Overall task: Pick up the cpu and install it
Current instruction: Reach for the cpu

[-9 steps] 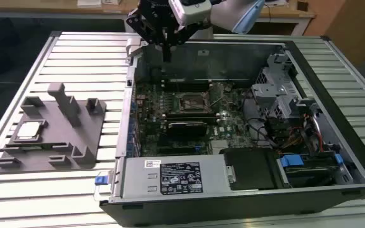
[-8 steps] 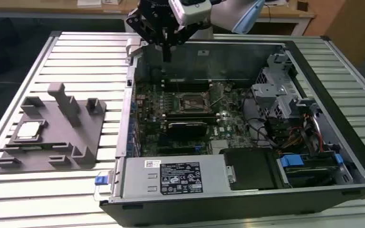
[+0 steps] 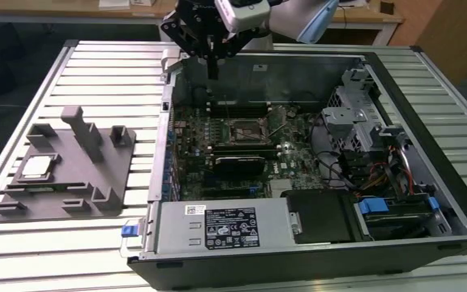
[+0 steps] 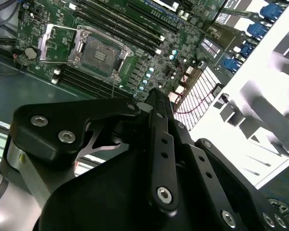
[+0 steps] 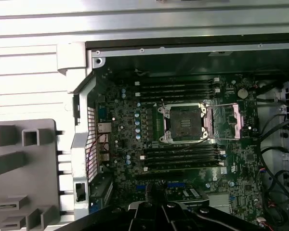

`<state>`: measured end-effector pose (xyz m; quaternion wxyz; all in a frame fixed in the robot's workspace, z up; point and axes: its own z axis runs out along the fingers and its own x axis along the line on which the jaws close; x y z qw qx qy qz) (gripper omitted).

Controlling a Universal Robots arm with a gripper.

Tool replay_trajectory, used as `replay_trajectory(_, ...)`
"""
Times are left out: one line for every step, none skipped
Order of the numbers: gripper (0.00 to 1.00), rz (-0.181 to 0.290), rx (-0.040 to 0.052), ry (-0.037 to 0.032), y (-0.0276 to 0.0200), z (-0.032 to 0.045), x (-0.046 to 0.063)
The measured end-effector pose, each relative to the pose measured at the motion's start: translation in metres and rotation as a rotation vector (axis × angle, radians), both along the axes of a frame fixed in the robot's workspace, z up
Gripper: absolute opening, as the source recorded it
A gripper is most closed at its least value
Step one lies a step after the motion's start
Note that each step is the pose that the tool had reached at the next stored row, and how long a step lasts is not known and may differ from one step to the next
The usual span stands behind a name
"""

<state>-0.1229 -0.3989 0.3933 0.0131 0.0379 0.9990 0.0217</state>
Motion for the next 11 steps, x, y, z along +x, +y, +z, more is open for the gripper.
replay_trajectory(0.11,0.0,0.0,0.0,0.0,0.0,-0.0004)
replay_trajectory(0.11,0.0,0.0,0.0,0.0,0.0,-0.0007)
replay_trajectory(0.11,0.0,0.0,0.0,0.0,0.0,-0.0011)
replay_trajectory(0.11,0.0,0.0,0.0,0.0,0.0,-0.0016)
replay_trajectory(0.11,0.0,-0.0001,0.0,0.0,0.0,-0.0022)
replay_trajectory(0.11,0.0,-0.0001,0.0,0.0,0.0,-0.0026)
replay_trajectory(0.11,0.0,0.0,0.0,0.0,0.0,-0.0031)
replay_trajectory(0.11,0.0,0.0,0.0,0.0,0.0,-0.0037)
replay_trajectory(0.11,0.0,0.0,0.0,0.0,0.0,-0.0043)
replay_trajectory(0.11,0.0,0.0,0.0,0.0,0.0,-0.0051)
replay_trajectory(0.11,0.0,-0.0001,0.0,0.0,0.0,-0.006)
